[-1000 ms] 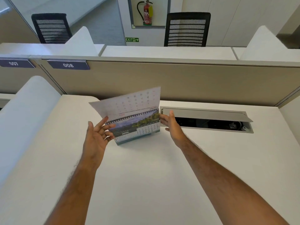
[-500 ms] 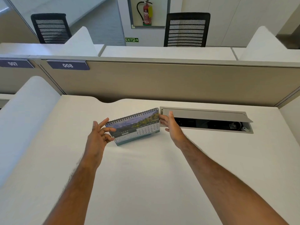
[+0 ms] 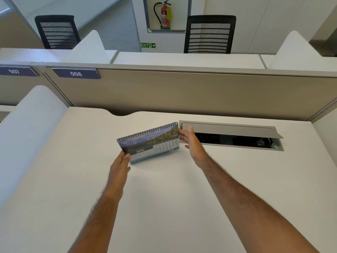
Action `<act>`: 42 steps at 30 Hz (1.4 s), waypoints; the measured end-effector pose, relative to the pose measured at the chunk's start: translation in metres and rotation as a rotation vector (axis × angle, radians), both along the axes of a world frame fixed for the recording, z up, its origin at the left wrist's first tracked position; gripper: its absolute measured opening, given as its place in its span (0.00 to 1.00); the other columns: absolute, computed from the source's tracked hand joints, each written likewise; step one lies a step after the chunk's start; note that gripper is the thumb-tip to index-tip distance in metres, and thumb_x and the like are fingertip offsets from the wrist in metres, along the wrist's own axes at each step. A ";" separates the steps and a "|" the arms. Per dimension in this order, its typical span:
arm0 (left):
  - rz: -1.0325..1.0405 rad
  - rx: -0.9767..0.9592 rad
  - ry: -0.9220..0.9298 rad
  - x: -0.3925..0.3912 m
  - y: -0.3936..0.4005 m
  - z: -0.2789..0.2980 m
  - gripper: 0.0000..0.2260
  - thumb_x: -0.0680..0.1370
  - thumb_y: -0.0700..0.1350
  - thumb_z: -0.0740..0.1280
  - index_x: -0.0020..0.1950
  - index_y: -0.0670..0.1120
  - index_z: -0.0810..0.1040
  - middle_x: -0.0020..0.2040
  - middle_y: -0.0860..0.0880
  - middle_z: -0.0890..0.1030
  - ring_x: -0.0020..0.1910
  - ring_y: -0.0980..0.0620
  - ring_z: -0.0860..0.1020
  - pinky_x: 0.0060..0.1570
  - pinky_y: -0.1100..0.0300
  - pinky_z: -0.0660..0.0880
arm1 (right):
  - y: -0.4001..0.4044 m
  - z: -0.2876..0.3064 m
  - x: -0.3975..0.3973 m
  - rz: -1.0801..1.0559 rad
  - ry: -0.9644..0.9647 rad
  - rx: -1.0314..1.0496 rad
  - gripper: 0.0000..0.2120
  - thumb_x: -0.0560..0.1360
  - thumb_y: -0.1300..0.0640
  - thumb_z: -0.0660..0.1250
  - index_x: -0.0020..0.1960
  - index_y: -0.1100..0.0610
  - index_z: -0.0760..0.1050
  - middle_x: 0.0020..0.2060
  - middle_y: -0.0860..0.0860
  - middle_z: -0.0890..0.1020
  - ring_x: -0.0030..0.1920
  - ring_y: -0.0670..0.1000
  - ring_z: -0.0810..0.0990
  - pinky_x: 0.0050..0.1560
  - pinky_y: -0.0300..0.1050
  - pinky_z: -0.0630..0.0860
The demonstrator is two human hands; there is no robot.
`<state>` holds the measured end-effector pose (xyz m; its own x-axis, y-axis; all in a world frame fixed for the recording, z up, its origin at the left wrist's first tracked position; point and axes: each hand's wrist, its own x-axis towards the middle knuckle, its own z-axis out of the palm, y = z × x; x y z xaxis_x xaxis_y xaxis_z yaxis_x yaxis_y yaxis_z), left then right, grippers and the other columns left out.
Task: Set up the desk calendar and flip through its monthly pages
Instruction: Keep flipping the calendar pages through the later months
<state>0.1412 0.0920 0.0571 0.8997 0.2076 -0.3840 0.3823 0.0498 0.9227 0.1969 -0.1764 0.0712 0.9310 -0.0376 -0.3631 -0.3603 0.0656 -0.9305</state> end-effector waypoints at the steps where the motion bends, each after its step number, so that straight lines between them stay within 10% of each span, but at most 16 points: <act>1: -0.001 0.009 -0.008 -0.001 -0.003 0.000 0.22 0.87 0.48 0.64 0.81 0.50 0.70 0.73 0.53 0.77 0.73 0.52 0.74 0.75 0.47 0.70 | 0.000 0.000 0.000 0.001 -0.002 0.000 0.32 0.85 0.43 0.37 0.73 0.55 0.71 0.67 0.49 0.77 0.70 0.50 0.71 0.64 0.44 0.59; 7: 0.058 0.137 -0.009 -0.007 -0.004 -0.007 0.20 0.85 0.47 0.67 0.78 0.47 0.75 0.70 0.53 0.81 0.71 0.52 0.77 0.75 0.46 0.70 | 0.001 -0.003 0.000 0.010 0.009 -0.019 0.34 0.84 0.39 0.37 0.74 0.53 0.71 0.72 0.50 0.75 0.73 0.53 0.70 0.74 0.55 0.58; 15: 0.179 0.276 0.011 -0.011 0.000 -0.004 0.10 0.80 0.49 0.75 0.53 0.43 0.85 0.51 0.46 0.87 0.47 0.54 0.82 0.40 0.62 0.74 | 0.001 -0.003 -0.001 0.013 0.008 -0.026 0.34 0.84 0.38 0.37 0.73 0.52 0.72 0.71 0.52 0.75 0.73 0.53 0.70 0.75 0.56 0.57; 32: 0.248 0.126 -0.018 -0.024 -0.001 0.008 0.08 0.78 0.47 0.77 0.53 0.45 0.86 0.49 0.50 0.88 0.47 0.55 0.82 0.43 0.58 0.77 | -0.001 -0.006 0.000 0.012 0.007 -0.030 0.33 0.83 0.37 0.37 0.72 0.48 0.74 0.72 0.51 0.75 0.73 0.53 0.71 0.76 0.59 0.56; 42: 0.128 -0.333 -0.135 -0.018 0.004 0.022 0.17 0.87 0.52 0.58 0.57 0.46 0.85 0.56 0.44 0.88 0.55 0.47 0.84 0.54 0.53 0.82 | -0.004 -0.002 0.000 -0.013 0.015 0.029 0.34 0.84 0.38 0.39 0.68 0.55 0.76 0.65 0.50 0.80 0.64 0.46 0.77 0.61 0.38 0.68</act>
<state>0.1234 0.0957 0.0793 0.9216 0.2053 -0.3293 0.2298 0.3951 0.8894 0.1972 -0.1801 0.0696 0.9248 -0.0392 -0.3784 -0.3734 0.0971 -0.9226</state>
